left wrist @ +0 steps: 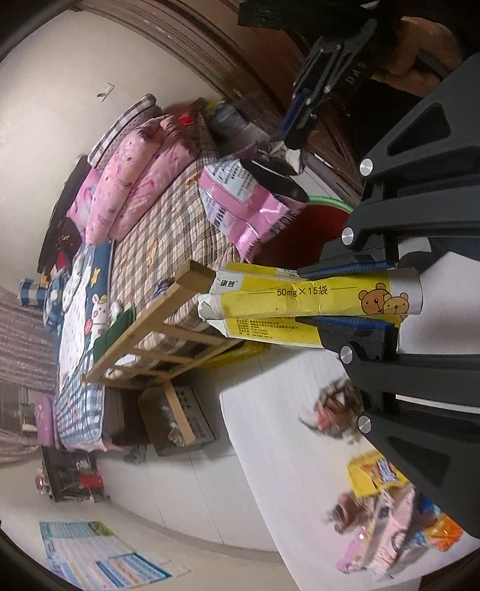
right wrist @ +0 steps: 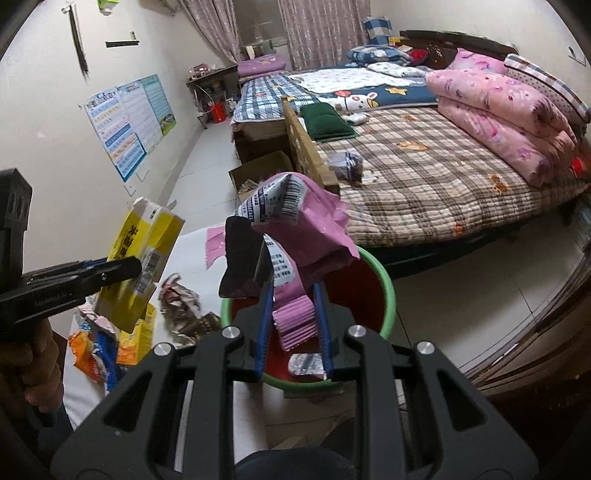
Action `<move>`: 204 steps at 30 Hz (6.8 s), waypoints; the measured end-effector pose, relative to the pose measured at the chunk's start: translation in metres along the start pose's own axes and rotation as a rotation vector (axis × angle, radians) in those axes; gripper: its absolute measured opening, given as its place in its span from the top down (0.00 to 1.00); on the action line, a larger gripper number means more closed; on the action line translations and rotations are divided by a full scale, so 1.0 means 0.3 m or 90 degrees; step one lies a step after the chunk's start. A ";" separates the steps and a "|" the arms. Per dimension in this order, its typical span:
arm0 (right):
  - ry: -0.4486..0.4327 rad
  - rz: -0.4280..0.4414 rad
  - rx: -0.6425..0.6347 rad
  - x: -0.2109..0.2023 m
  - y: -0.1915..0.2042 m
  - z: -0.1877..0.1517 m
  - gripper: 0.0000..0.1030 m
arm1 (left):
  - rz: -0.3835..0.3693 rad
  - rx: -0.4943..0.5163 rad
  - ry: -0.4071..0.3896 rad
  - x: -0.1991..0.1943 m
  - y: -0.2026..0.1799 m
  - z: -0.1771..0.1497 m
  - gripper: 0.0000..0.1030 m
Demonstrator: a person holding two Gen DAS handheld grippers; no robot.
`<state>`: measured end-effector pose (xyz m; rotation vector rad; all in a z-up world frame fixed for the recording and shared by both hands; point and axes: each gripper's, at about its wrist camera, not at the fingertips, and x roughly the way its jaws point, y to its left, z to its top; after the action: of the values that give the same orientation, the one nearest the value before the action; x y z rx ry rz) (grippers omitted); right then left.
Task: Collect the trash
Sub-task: 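Lift and carry the pink bag and yellow box over the green bin, then open both grippers to drop the bag and box into the bin, then move both grippers back over the remaining trash on the table, then grasp the white milk carton with the left gripper while the right grasps the crumpled foil, then carry the milk carton and crumpled foil over the green bin with both grippers, then open both grippers to drop the carton and foil into the bin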
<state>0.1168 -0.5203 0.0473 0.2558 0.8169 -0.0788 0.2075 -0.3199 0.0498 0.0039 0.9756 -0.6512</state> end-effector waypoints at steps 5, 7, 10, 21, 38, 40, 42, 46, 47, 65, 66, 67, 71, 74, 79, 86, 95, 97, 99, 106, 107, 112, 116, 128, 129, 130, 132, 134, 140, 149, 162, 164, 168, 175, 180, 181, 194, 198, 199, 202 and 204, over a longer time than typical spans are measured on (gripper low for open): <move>0.024 -0.006 0.012 0.063 -0.058 -0.019 0.78 | -0.004 0.005 0.024 0.105 -0.024 0.019 0.85; 0.036 -0.008 0.015 0.097 -0.077 -0.028 0.78 | -0.015 0.005 0.033 0.145 -0.028 0.026 0.85; 0.052 -0.011 0.017 0.138 -0.095 -0.040 0.78 | -0.025 0.005 0.047 0.204 -0.030 0.030 0.84; 0.094 -0.004 0.022 0.255 -0.122 -0.080 0.78 | -0.045 -0.001 0.079 0.341 -0.030 0.054 0.84; 0.105 -0.018 0.013 0.270 -0.093 -0.076 0.25 | -0.032 -0.044 0.051 0.304 0.030 0.071 0.10; 0.097 -0.021 0.006 0.251 -0.071 -0.070 0.16 | -0.016 -0.046 0.035 0.257 0.048 0.066 0.08; 0.089 -0.022 -0.006 0.228 -0.037 -0.062 0.13 | 0.003 -0.048 0.031 0.215 0.068 0.059 0.08; 0.074 -0.019 -0.025 0.186 0.035 -0.059 0.07 | 0.024 -0.061 0.021 0.123 0.128 0.023 0.08; 0.071 -0.016 -0.030 0.176 0.054 -0.059 0.06 | 0.030 -0.065 0.018 0.091 0.147 0.009 0.08; 0.076 0.052 -0.110 0.144 0.452 -0.153 0.05 | 0.145 -0.200 -0.029 -0.361 0.593 -0.377 0.08; 0.079 0.056 -0.117 0.152 0.480 -0.158 0.05 | 0.150 -0.208 -0.031 -0.375 0.616 -0.393 0.08; 0.082 0.058 -0.122 0.161 0.500 -0.162 0.05 | 0.156 -0.215 -0.033 -0.388 0.640 -0.410 0.08; 0.089 0.064 -0.142 0.194 0.569 -0.170 0.05 | 0.175 -0.252 -0.038 -0.432 0.746 -0.470 0.08; 0.094 0.065 -0.151 0.233 0.614 -0.164 0.05 | 0.187 -0.279 -0.038 -0.450 0.817 -0.498 0.08; 0.107 0.062 -0.162 0.303 0.656 -0.153 0.05 | 0.181 -0.331 -0.033 -0.436 0.931 -0.529 0.08; 0.135 0.050 -0.172 0.434 0.682 -0.147 0.05 | 0.178 -0.428 -0.003 -0.335 1.089 -0.591 0.08; 0.165 0.033 -0.181 0.584 0.691 -0.145 0.05 | 0.147 -0.505 0.027 -0.181 1.206 -0.592 0.09; 0.173 0.033 -0.180 0.617 0.693 -0.142 0.05 | 0.149 -0.507 0.034 -0.156 1.211 -0.586 0.11; 0.176 0.030 -0.185 0.647 0.697 -0.139 0.05 | 0.144 -0.515 0.044 -0.127 1.219 -0.582 0.14; 0.202 0.029 -0.196 0.746 0.715 -0.152 0.23 | 0.125 -0.525 0.055 -0.066 1.241 -0.592 0.22; 0.205 0.030 -0.198 0.754 0.718 -0.156 0.26 | 0.120 -0.522 0.052 -0.068 1.242 -0.594 0.28; 0.202 0.028 -0.212 0.754 0.740 -0.167 0.52 | 0.117 -0.492 0.045 -0.089 1.223 -0.561 0.52; 0.185 0.034 -0.211 0.719 0.746 -0.154 0.55 | 0.128 -0.492 0.030 -0.128 1.232 -0.557 0.57; 0.126 0.061 -0.214 0.533 0.781 -0.120 0.56 | 0.223 -0.424 -0.002 -0.331 1.197 -0.569 0.61; 0.123 0.066 -0.212 0.515 0.784 -0.122 0.56 | 0.231 -0.416 -0.003 -0.348 1.189 -0.572 0.61; 0.120 0.068 -0.212 0.500 0.786 -0.124 0.56 | 0.237 -0.410 -0.004 -0.362 1.181 -0.575 0.61; 0.116 0.076 -0.212 0.469 0.795 -0.129 0.56 | 0.245 -0.399 -0.005 -0.389 1.169 -0.587 0.61; 0.111 0.081 -0.209 0.449 0.793 -0.131 0.56 | 0.252 -0.387 -0.010 -0.419 1.150 -0.589 0.61; 0.093 0.092 -0.202 0.365 0.781 -0.139 0.56 | 0.257 -0.353 -0.032 -0.495 1.069 -0.574 0.61; 0.065 0.090 -0.183 0.250 0.707 -0.127 0.56 | 0.237 -0.292 -0.050 -0.521 0.909 -0.497 0.61; 0.041 0.053 -0.144 0.136 0.522 -0.102 0.56 | 0.166 -0.193 -0.045 -0.414 0.626 -0.365 0.61; 0.038 0.046 -0.136 0.125 0.491 -0.096 0.56 | 0.152 -0.177 -0.042 -0.387 0.582 -0.345 0.61; 0.030 0.028 -0.120 0.103 0.412 -0.079 0.56 | 0.117 -0.144 -0.035 -0.330 0.484 -0.293 0.61; 0.028 -0.003 -0.081 0.103 0.246 -0.050 0.56 | 0.055 -0.087 -0.019 -0.200 0.308 -0.189 0.61; 0.034 -0.019 -0.061 0.119 0.149 -0.047 0.56 | 0.021 -0.060 0.002 -0.094 0.204 -0.125 0.61; 0.036 -0.020 -0.057 0.122 0.135 -0.046 0.56 | 0.015 -0.059 0.006 -0.079 0.191 -0.116 0.61; 0.075 -0.032 -0.031 0.230 -0.034 -0.041 0.56 | -0.046 -0.035 0.055 0.164 0.038 0.002 0.61; 0.092 -0.034 -0.021 0.275 -0.076 -0.053 0.56 | -0.053 -0.027 0.067 0.233 0.005 0.027 0.61; 0.096 -0.035 -0.020 0.284 -0.081 -0.056 0.56 | -0.054 -0.026 0.070 0.248 0.002 0.033 0.61; 0.105 -0.035 -0.016 0.311 -0.101 -0.068 0.56 | -0.057 -0.025 0.077 0.283 -0.005 0.044 0.61; 0.109 -0.035 -0.013 0.326 -0.112 -0.075 0.56 | -0.057 -0.024 0.081 0.301 -0.012 0.047 0.61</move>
<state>0.1620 -0.5444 -0.0453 0.2234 0.9955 -0.1015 0.2514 -0.3730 -0.0104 -0.0332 1.1153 -0.7217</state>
